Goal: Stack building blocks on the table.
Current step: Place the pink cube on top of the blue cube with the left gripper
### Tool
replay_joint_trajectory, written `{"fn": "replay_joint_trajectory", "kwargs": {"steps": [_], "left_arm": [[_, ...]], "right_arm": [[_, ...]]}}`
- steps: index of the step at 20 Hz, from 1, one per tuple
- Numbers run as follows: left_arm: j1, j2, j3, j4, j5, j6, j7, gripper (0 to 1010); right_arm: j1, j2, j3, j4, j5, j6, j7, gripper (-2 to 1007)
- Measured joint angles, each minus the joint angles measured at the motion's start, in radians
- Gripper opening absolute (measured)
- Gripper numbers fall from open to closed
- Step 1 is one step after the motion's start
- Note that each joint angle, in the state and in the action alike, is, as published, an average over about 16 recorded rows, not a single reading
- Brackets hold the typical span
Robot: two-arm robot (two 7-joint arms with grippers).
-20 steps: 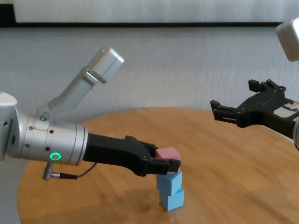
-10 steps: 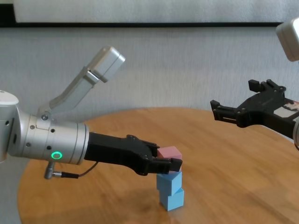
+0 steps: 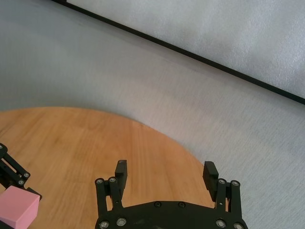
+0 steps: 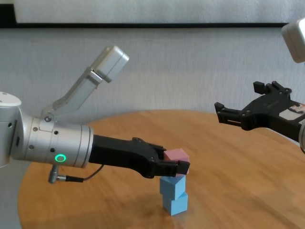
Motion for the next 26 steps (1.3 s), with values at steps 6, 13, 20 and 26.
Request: {"fn": "replay_joint_trajectory", "kwargs": {"steps": [6,13,20,26], "left_arm": [[0.0,-0.002,0.0,0.005,-0.007,0.005,-0.004,401],[-0.002,-0.005,0.003,0.014,-0.009,0.009,-0.006,401],[-0.001,-0.004,0.006,0.016,-0.008,0.012,-0.003,401],[0.0,0.0,0.009,0.008,-0.002,0.016,0.005,401]], "right_arm": [[0.0,0.0,0.0,0.0,0.0,0.0,0.0,1005],[0.0,0.0,0.0,0.0,0.0,0.0,0.0,1005],[0.0,0.0,0.0,0.0,0.0,0.0,0.0,1005],[0.0,0.0,0.0,0.0,0.0,0.0,0.0,1005]]}}
